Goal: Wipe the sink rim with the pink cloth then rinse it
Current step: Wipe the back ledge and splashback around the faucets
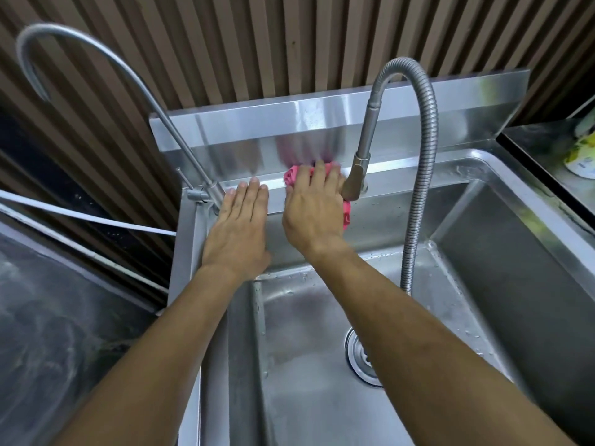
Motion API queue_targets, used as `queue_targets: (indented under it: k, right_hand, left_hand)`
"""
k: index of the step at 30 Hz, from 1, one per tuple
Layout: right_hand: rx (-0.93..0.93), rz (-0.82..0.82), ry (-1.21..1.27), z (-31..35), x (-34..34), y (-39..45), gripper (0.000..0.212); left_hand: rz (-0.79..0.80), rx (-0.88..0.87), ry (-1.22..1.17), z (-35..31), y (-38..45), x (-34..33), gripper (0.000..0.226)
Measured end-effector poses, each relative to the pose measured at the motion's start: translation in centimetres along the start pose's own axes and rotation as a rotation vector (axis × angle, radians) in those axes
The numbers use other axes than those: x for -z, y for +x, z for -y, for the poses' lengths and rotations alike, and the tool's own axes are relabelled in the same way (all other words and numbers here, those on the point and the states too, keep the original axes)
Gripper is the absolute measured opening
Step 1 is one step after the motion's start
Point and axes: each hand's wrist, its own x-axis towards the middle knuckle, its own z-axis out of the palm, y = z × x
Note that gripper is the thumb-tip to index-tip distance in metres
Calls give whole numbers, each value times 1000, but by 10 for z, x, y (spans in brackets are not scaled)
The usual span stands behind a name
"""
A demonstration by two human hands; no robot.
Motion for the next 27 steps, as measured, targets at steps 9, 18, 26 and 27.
queue_targets:
  k: [9, 18, 26, 27]
  right_hand:
    - [314, 96, 139, -18, 52, -43, 54]
    - [138, -421, 784, -165, 200, -67, 26]
    - [353, 95, 202, -174, 35, 32, 61]
    - [353, 86, 151, -174, 32, 32, 66]
  left_hand:
    - [33, -10, -56, -1, -1, 4, 100]
    - [-128, -83, -224, -29, 16, 15, 76]
    - [-128, -126, -205, -60, 65, 2, 65]
    - [-104, -144, -233, -60, 66, 1, 65]
